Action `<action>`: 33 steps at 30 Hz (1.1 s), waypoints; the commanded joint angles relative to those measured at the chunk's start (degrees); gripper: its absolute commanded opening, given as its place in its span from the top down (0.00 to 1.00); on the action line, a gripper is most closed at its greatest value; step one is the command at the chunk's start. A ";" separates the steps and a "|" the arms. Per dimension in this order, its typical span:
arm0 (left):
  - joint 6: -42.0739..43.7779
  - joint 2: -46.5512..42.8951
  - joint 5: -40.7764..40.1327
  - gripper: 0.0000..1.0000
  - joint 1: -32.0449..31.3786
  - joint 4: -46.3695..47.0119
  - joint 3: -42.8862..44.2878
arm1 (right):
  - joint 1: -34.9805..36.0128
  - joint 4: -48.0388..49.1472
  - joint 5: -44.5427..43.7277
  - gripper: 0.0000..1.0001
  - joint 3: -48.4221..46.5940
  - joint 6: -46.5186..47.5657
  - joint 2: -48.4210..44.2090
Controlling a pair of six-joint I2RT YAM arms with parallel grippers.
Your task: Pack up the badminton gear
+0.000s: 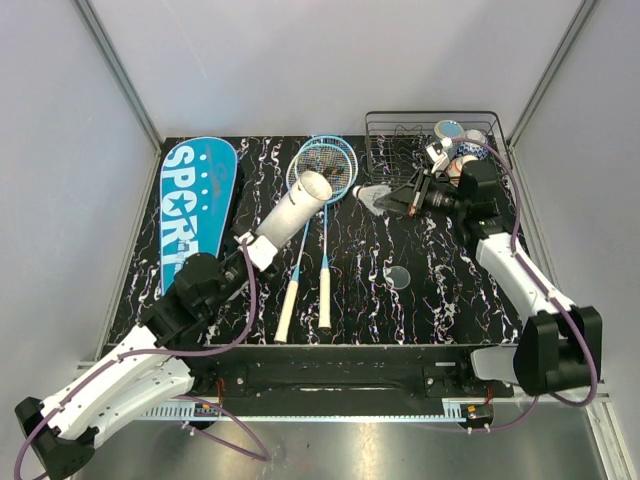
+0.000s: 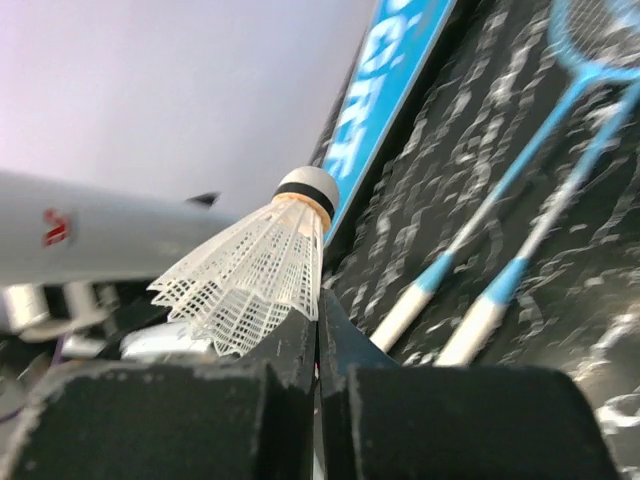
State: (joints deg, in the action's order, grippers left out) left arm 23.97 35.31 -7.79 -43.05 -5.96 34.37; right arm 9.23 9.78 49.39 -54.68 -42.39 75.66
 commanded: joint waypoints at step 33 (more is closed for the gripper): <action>6.97 2.22 10.61 0.86 -2.22 -1.43 1.58 | 11.77 -61.20 -1.20 1.00 -38.39 32.64 -4.29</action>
State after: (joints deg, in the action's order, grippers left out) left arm 29.80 37.71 1.89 -44.73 -12.29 34.35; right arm 20.36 -49.71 53.56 -88.88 -11.64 71.99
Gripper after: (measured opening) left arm 0.689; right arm 0.010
